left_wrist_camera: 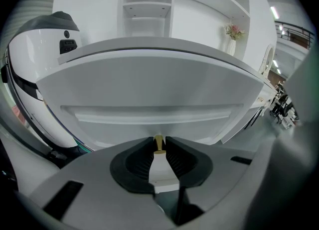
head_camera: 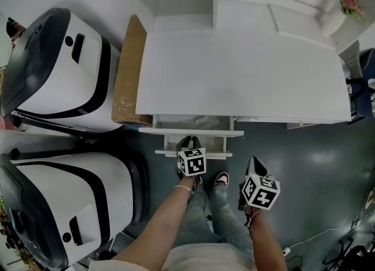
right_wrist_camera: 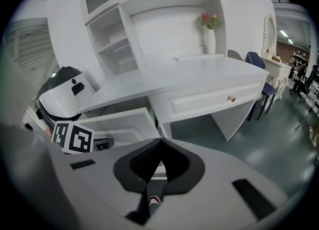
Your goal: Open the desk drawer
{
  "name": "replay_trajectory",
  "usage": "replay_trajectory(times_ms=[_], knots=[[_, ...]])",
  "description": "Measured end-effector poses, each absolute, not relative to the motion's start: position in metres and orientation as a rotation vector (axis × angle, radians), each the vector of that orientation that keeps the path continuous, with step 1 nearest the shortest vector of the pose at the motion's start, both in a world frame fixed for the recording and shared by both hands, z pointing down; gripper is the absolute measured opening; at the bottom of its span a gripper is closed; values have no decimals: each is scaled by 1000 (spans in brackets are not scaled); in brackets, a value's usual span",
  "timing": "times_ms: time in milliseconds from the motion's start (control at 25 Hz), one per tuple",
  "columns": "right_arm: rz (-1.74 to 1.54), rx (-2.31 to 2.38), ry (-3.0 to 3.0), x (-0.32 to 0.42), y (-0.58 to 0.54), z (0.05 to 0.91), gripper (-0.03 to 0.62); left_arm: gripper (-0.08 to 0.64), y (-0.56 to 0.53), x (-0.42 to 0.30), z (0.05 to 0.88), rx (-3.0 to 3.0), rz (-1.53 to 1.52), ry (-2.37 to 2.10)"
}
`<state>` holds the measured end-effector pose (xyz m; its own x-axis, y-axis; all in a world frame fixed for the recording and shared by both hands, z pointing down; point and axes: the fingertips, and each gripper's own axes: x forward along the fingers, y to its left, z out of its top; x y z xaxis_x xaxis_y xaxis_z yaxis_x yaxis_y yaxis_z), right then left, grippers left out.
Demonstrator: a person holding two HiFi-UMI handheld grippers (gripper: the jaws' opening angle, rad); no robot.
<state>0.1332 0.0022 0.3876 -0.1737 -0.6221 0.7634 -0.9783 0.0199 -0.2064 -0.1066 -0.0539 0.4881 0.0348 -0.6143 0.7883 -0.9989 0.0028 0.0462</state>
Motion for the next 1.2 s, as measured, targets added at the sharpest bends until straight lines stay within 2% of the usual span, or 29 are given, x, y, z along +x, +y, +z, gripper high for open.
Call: replay_trajectory(times_ms=[1200], knots=[[994,1642,-1844,121,45,383,8,87,8,-101,490,1707,786,-1598]])
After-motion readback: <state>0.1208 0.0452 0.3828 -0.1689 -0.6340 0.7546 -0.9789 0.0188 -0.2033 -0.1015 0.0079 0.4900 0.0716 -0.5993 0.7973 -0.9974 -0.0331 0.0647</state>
